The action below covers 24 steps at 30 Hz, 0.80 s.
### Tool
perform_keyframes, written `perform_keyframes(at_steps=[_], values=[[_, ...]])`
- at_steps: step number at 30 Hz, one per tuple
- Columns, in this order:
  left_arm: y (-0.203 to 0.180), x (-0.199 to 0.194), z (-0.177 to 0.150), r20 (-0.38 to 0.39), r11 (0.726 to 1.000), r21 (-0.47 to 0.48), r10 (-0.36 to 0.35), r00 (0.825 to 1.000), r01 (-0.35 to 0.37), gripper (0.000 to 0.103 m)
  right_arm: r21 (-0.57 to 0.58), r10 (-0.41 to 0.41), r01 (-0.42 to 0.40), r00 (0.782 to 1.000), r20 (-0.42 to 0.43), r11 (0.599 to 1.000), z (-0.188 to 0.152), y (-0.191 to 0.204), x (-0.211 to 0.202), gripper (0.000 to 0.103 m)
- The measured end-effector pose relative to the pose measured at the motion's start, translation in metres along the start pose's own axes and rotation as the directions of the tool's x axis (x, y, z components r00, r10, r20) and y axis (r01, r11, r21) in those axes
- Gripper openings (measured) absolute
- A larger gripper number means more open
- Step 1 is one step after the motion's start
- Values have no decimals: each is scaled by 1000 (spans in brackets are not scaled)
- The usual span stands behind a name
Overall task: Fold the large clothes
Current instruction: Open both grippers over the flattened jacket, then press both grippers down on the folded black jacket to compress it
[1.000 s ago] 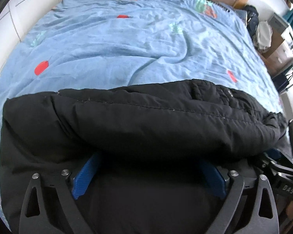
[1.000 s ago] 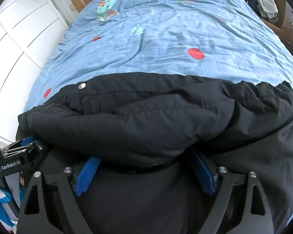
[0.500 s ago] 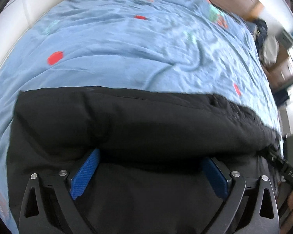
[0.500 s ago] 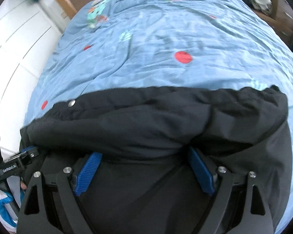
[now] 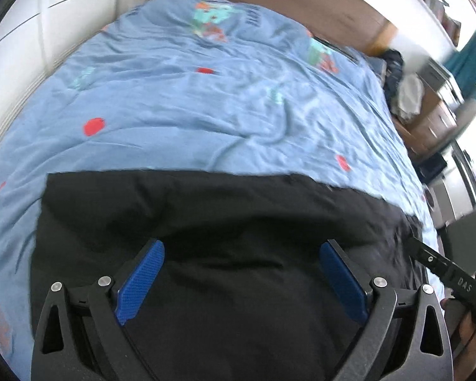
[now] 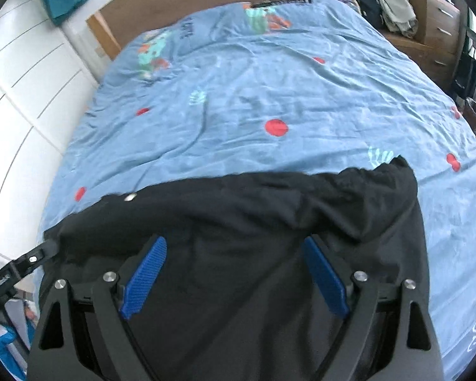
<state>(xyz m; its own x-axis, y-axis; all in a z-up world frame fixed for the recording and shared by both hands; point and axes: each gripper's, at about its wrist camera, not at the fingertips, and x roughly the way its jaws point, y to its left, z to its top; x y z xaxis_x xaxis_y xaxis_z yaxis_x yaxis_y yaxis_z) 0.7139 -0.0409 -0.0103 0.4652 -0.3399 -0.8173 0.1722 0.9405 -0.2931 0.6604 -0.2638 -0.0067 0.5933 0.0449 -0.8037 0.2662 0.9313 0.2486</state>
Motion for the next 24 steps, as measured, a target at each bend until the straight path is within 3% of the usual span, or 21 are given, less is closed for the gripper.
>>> perform_keyframes(at_steps=[5, 7, 10, 17, 24], values=[[-22, 27, -13, -52, 996, 82, 47, 998, -42, 97, -68, 10, -13, 999, -43, 998, -23, 25, 15, 88], [-18, 37, -17, -56, 991, 104, 87, 995, -81, 97, -45, 14, -18, 997, -71, 999, -28, 19, 28, 88], [4, 42, -15, -73, 996, 42, 80, 994, -77, 97, -23, -4, 2, 997, -79, 1000, -31, 0, 38, 89], [45, 34, -15, -101, 990, -22, 137, 985, -140, 98, 5, -76, 77, 993, -94, 997, -27, -47, 39, 88], [87, 8, -25, -124, 955, -74, 277, 953, -288, 98, 37, -155, 160, 980, -122, 986, -30, -80, 25, 88]])
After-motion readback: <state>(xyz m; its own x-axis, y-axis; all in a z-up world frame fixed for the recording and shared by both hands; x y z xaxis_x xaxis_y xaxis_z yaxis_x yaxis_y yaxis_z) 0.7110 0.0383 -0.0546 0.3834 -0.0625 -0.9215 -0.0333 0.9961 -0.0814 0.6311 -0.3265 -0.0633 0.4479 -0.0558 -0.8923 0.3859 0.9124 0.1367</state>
